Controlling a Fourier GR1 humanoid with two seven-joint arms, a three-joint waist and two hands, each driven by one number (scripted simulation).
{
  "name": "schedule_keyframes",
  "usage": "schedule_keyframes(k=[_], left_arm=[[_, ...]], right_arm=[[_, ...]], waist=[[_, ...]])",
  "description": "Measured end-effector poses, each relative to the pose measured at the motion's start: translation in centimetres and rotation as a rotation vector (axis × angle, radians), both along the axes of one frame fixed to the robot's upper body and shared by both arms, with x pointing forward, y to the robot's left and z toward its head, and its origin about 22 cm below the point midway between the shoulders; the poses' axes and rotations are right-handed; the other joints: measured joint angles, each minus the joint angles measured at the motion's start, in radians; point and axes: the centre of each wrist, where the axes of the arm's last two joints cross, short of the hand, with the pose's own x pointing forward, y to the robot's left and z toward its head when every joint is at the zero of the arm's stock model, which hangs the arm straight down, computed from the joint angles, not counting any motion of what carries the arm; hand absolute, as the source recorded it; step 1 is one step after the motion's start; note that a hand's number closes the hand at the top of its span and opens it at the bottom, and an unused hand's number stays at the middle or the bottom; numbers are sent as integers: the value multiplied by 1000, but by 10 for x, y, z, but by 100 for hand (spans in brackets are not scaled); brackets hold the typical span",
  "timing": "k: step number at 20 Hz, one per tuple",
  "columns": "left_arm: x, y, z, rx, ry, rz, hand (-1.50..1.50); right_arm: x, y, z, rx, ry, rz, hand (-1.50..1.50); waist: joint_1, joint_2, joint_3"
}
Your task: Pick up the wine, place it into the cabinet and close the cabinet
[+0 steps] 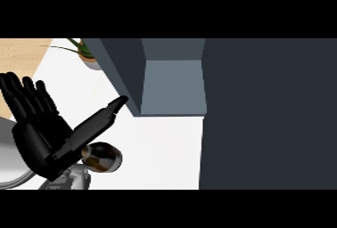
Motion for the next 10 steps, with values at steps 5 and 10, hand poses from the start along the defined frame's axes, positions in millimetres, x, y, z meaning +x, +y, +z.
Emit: schedule_keyframes(k=[5, 10], left_arm=[[1, -15, 7, 11, -1, -1, -150], [3, -22, 9, 13, 1, 6, -150]], right_arm=[[-4, -3, 10, -10, 8, 10, -150], [-5, -5, 11, -18, 16, 7, -150]], waist=[[4, 0, 0], [5, 0, 0]])
